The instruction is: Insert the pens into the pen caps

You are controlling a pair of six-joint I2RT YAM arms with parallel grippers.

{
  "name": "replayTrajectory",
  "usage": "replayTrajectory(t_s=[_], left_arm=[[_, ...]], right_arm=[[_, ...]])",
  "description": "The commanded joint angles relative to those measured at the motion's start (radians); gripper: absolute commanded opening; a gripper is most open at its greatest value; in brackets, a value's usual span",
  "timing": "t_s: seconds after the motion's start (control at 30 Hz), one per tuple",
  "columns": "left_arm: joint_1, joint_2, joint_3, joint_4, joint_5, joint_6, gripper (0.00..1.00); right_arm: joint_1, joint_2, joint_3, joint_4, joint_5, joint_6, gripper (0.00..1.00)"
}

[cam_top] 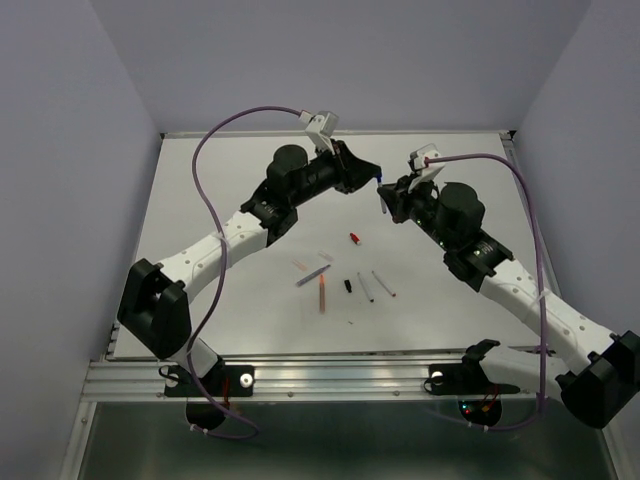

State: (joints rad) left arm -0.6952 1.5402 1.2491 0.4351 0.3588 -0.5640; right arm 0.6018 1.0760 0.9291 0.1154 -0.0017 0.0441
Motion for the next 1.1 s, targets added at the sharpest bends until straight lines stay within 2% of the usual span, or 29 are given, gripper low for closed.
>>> replayTrajectory(t_s=[0.0, 0.5, 0.8, 1.07], left_arm=[[-0.070, 0.083, -0.040, -0.289, 0.241, 0.007, 0.00], [-0.112, 0.129, 0.006, -0.392, 0.180, 0.041, 0.00], [-0.133, 0.158, 0.030, -0.418, 0.175, 0.038, 0.00], [-0.139, 0.152, 0.032, -0.429, 0.163, 0.039, 0.00]], right_arm=[[0.012, -0.016, 0.206, 0.535, -0.030, -0.032, 0.01], [0.012, 0.045, 0.375, 0.538, -0.035, -0.082, 0.01], [0.003, 0.099, 0.523, 0.472, -0.040, -0.102, 0.01], [-0.025, 0.111, 0.539, 0.463, -0.052, -0.075, 0.01]])
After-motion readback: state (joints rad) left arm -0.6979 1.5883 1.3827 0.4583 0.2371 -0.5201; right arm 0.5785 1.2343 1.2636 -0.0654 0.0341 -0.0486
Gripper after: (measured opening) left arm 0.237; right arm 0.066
